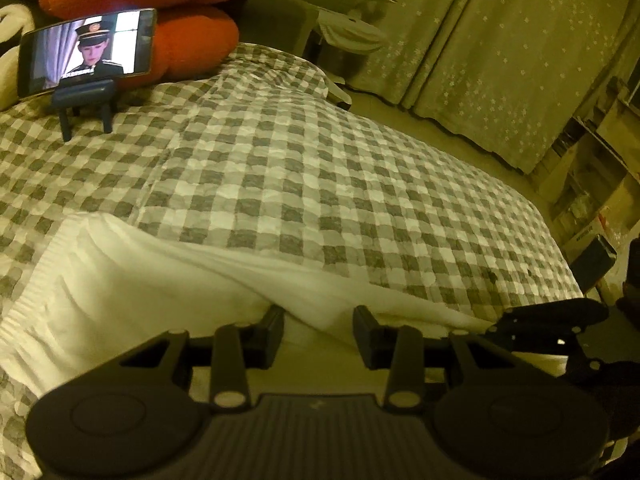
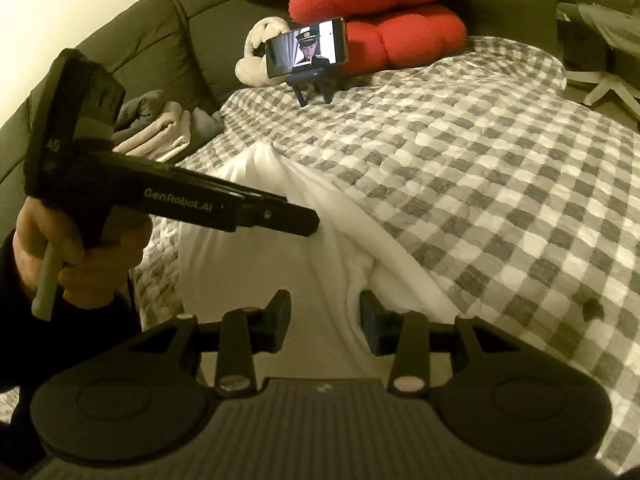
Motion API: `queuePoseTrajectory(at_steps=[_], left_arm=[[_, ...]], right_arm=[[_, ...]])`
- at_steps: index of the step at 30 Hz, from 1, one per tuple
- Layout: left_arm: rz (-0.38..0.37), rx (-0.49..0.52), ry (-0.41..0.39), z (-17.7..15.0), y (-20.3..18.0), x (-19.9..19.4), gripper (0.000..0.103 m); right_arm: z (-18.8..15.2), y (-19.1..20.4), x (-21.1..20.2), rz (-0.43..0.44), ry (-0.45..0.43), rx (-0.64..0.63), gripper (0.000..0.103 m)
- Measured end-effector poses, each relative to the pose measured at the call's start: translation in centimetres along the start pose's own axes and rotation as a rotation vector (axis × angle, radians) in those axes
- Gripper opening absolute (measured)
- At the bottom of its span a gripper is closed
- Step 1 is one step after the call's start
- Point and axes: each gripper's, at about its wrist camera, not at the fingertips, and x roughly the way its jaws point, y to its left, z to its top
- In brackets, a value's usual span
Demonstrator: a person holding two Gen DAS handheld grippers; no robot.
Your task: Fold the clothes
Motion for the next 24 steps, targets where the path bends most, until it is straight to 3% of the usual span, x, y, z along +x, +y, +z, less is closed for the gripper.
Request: queuePoseTrajectory(at_steps=[11, 20, 24], left_arm=[[0.021, -0.056, -0.019, 0.5, 1.5, -0.5, 0.040], [0.031, -0.082, -0.030, 0.7, 2.3, -0.6, 0.040], [0.033, -0.082, -0.030, 0.8, 2.3, -0.6, 0.040]], right_arm=[[1.2, -0.4, 2.0, 0.028, -0.056, 0.079, 0.044], [1.4, 0.8, 2.4, -0.007, -0.132, 0.003, 0.044], [1.5, -0.4, 2.1, -0.004, -0.170, 0.078, 0.044]])
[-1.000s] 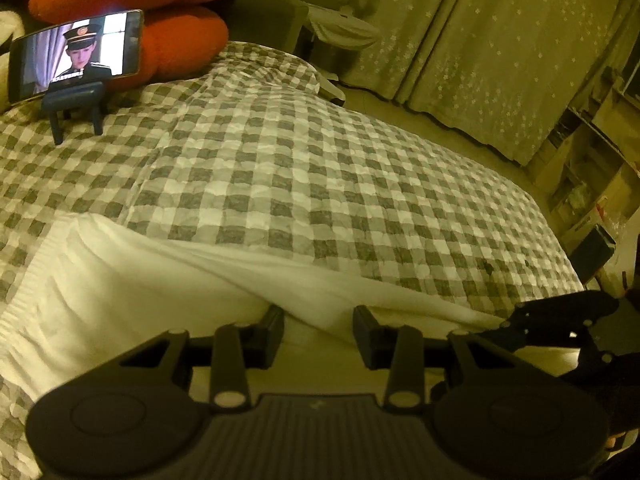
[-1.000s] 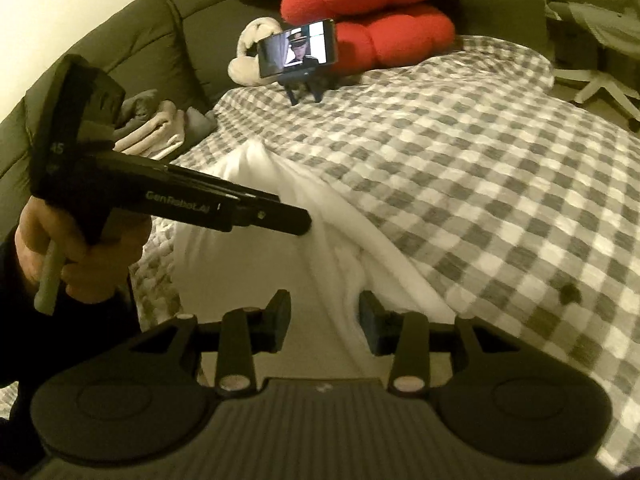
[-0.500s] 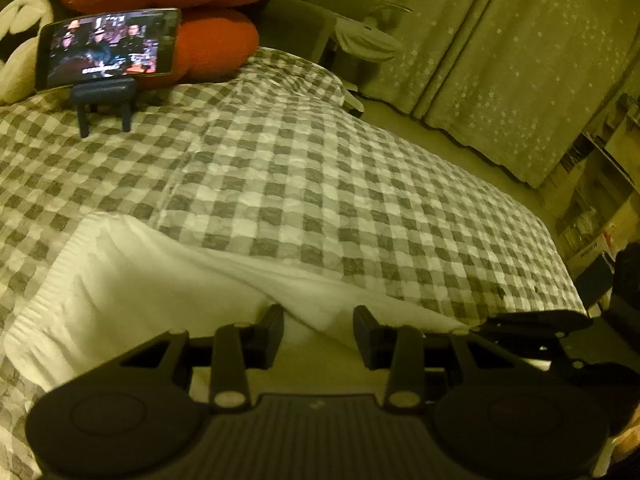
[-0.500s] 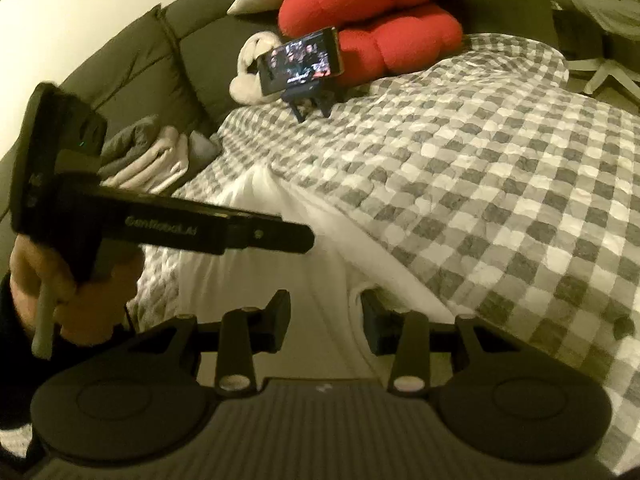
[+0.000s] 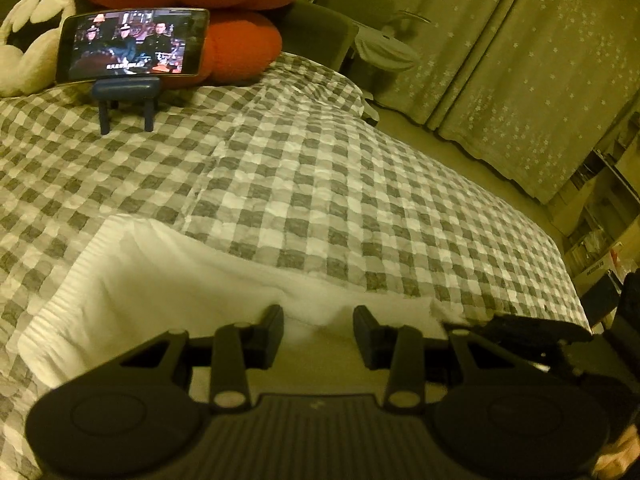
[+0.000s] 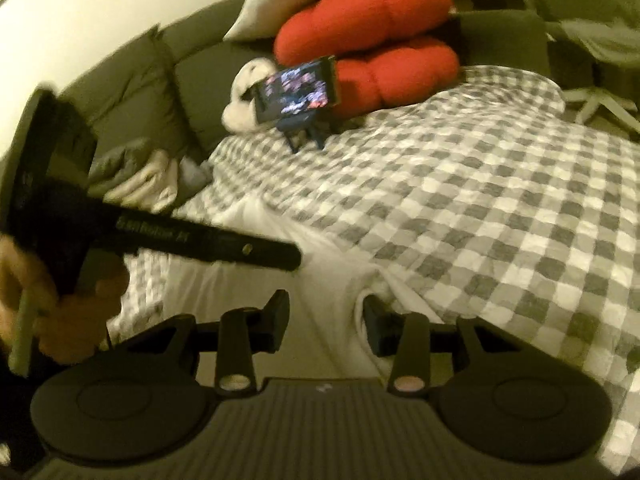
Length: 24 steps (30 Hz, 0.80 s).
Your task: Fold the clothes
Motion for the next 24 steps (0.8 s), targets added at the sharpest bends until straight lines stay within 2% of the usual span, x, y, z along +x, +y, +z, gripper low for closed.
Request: queuePoseTrajectory(at_steps=[3, 6, 14, 18, 24], left_arm=[[0.001, 0.000, -0.001, 0.0, 0.0, 0.1, 0.040], [0.003, 0.001, -0.001, 0.0, 0.1, 0.1, 0.040], [0.005, 0.007, -0.004, 0.1, 0.1, 0.2, 0.040], [0.003, 0.023, -0.006, 0.0, -0.2, 0.2, 0.042], [0.007, 0.049, -0.011, -0.1, -0.6, 0.1, 0.043]], right_arm=[[0.4, -1.2, -1.1, 0.034, -0.055, 0.093, 0.044], [0.4, -1.8, -1.6, 0.058, -0.073, 0.152, 0.044], [0.8, -2.2, -1.2, 0.018, -0.124, 0.222, 0.044], [1.1, -3.3, -0.8, -0.013, -0.135, 0.268, 0.037], [1.6, -3.9, -0.4, -0.058, -0.149, 0.275, 0.037]])
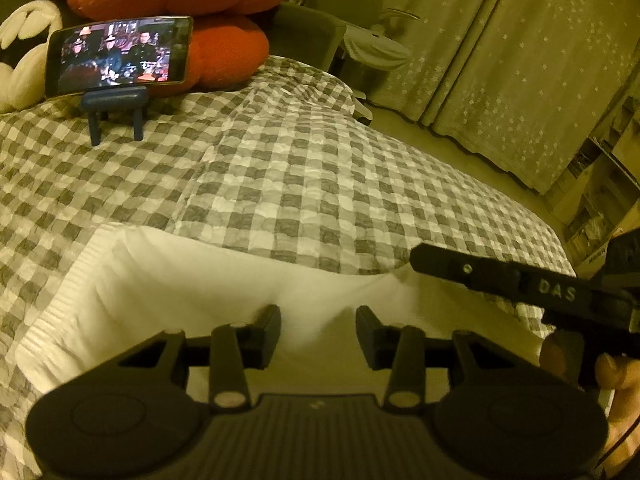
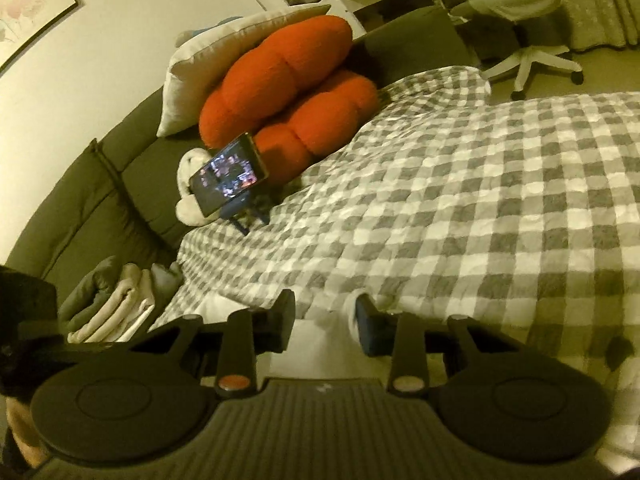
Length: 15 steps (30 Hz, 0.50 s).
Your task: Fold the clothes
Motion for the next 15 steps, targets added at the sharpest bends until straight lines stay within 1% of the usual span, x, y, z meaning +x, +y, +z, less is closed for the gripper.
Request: queuePoseTrajectory(at_steps=[8, 11, 13, 15], left_arm=[[0.009, 0.028, -0.006, -0.1, -0.4, 0.0, 0.043], [0.009, 0.029, -0.006, -0.1, -0.5, 0.0, 0.044], [0.009, 0.029, -0.006, -0.1, -0.4, -0.1, 0.044], [0.008, 0.028, -0.006, -0.1, -0.4, -0.1, 0.044]], right_arm=[[0.4, -0.5, 0.4, -0.057, -0.017, -0.026, 0.037], [0.9, -0.9, 0.3, -0.064, -0.007, -0.032, 0.037], [1.4, -0.9, 0.0, -0.080, -0.002, -0.060, 0.037], [2.1, -0.6, -1.0, -0.093, -0.017, -0.113, 0.037]])
